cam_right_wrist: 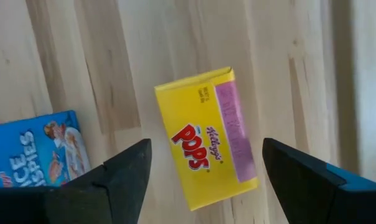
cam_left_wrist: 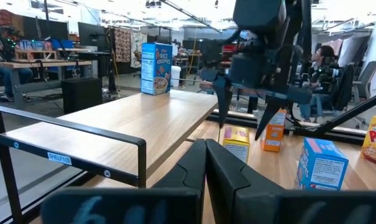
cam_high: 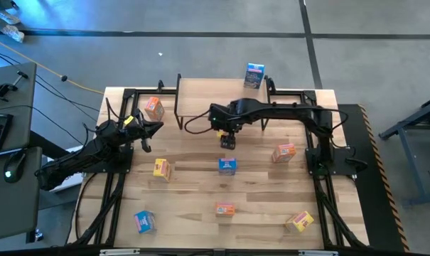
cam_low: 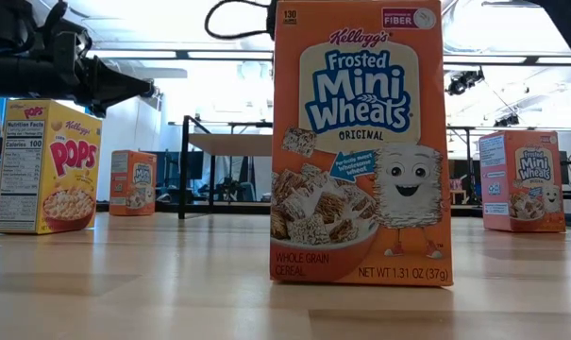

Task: Stack cereal on shelf
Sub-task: Put the top yellow cereal box on the shelf

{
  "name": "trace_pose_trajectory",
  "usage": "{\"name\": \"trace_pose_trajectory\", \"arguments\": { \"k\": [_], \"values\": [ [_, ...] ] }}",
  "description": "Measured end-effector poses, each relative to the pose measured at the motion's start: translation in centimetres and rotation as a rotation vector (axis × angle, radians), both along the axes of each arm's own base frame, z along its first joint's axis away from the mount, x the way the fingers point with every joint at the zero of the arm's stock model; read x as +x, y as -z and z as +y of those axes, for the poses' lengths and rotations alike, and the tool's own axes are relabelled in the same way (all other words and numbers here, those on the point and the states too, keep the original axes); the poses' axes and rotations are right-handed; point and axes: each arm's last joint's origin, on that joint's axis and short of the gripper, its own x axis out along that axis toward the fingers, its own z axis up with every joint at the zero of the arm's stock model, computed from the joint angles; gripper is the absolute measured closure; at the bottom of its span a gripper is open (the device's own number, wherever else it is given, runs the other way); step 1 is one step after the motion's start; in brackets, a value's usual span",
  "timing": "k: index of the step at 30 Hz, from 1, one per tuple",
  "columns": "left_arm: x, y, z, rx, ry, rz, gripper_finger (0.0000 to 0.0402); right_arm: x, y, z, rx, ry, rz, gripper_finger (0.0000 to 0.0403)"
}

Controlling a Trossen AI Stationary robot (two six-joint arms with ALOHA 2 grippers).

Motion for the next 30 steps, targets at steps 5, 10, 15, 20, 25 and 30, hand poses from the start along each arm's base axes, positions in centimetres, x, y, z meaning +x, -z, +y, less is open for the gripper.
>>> {"name": "trace_pose_trajectory", "arguments": {
  "k": [5,10,15,20,25,30],
  "values": [
    [0.0,0.0,0.0,0.0,-0.001,0.0,0.0399,0.3,0.6,-0.2,-0.034,-0.018,0.004,0.0119],
    [0.0,0.1,0.0,-0.003,-0.001,0.004,0.0399,0.6,1.4,-0.2,-0.033,-0.024,0.014,0.0119],
    [0.0,0.1,0.0,-0.004,-0.001,0.005,0.0399,0.8,2.1,-0.3,-0.026,-0.022,0.041,0.0135],
    [0.0,0.1,0.0,-0.003,-0.002,0.006,0.0399,1.0,2.0,-0.3,-0.014,0.0,0.014,0.017],
    [0.0,0.1,0.0,0.002,-0.006,0.009,0.0399,0.9,2.0,-0.3,0.01,0.012,0.014,0.0213],
    [0.0,0.1,0.0,-0.003,-0.006,0.008,0.0399,0.9,2.0,-0.3,0.011,0.013,0.013,0.0241]
  ]
}}
